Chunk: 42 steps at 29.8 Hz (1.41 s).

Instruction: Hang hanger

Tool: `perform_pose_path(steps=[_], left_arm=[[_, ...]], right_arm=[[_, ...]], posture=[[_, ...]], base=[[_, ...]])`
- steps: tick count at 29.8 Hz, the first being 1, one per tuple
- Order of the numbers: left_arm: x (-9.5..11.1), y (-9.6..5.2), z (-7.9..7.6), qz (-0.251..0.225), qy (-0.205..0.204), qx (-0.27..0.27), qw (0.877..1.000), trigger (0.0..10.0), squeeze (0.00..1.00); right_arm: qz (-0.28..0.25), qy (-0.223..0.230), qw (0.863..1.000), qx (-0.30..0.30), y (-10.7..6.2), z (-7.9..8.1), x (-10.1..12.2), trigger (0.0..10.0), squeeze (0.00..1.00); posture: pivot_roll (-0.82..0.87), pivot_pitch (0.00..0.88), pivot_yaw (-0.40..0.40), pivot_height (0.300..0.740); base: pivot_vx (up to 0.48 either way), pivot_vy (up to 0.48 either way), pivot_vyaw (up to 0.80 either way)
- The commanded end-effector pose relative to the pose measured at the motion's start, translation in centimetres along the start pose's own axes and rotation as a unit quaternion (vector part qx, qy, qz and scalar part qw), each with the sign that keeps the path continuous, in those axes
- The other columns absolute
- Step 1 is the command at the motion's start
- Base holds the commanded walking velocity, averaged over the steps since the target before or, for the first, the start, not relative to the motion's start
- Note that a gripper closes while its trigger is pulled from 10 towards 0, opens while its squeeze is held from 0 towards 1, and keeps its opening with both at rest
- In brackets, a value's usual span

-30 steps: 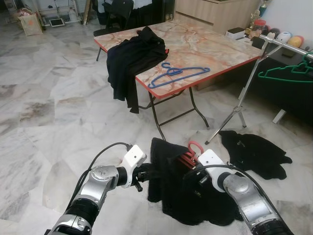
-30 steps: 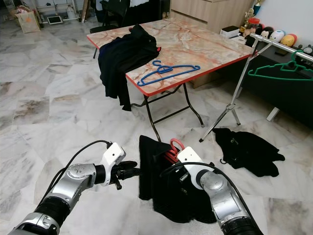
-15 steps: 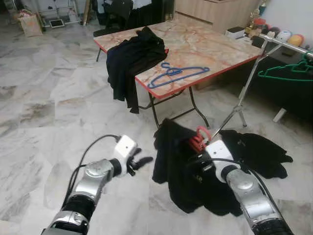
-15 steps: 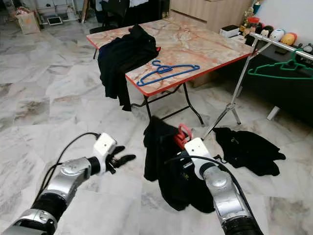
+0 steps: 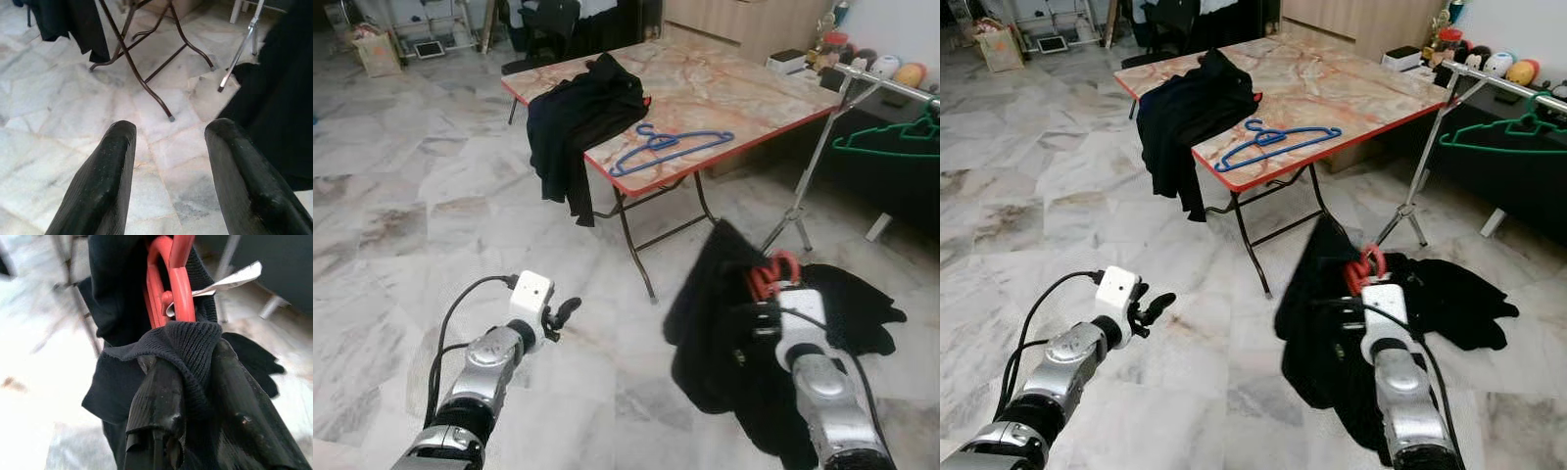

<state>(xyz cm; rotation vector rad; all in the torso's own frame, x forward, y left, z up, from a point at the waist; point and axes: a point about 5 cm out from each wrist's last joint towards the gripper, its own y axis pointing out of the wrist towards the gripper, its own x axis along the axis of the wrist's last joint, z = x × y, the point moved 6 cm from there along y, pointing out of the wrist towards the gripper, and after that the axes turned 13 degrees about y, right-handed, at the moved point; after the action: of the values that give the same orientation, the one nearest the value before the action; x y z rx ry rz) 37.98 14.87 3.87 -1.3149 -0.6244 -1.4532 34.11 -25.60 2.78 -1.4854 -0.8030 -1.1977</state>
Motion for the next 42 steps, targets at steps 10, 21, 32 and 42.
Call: perform_pose_path(steps=[10,21,32,42], left_arm=[[-2.7,-0.8,-0.6,0.025,-0.041,0.031,0.998,10.0,0.00],[-2.7,-0.8,-0.6,0.025,-0.041,0.031,0.998,10.0,0.00],[-2.7,-0.8,-0.6,0.025,-0.041,0.031,0.998,10.0,0.00],[-3.2,-1.0,-0.9,0.029,-0.035,0.038,0.998,10.0,0.00]], right_arm=[[-0.069,0.044,0.996,-0.036,0.0,-0.9,2.2,10.0,0.00],[-0.069,0.044,0.996,-0.036,0.0,-0.9,2.2,10.0,0.00],[-0.069,0.044,0.996,-0.036,0.0,-0.9,2.2,10.0,0.00],[-0.083,0.068,0.994,-0.035,0.3,0.5,2.1,10.0,0.00]], posture=[[-0.07,0.000,0.017,0.740],[-0.07,0.000,0.017,0.740],[-0.07,0.000,0.017,0.740],[-0.06,0.000,0.015,0.740]], base=[[0.000,0.000,0.00],[0.000,0.000,0.00],[0.000,0.000,0.00],[0.000,0.000,-0.08]])
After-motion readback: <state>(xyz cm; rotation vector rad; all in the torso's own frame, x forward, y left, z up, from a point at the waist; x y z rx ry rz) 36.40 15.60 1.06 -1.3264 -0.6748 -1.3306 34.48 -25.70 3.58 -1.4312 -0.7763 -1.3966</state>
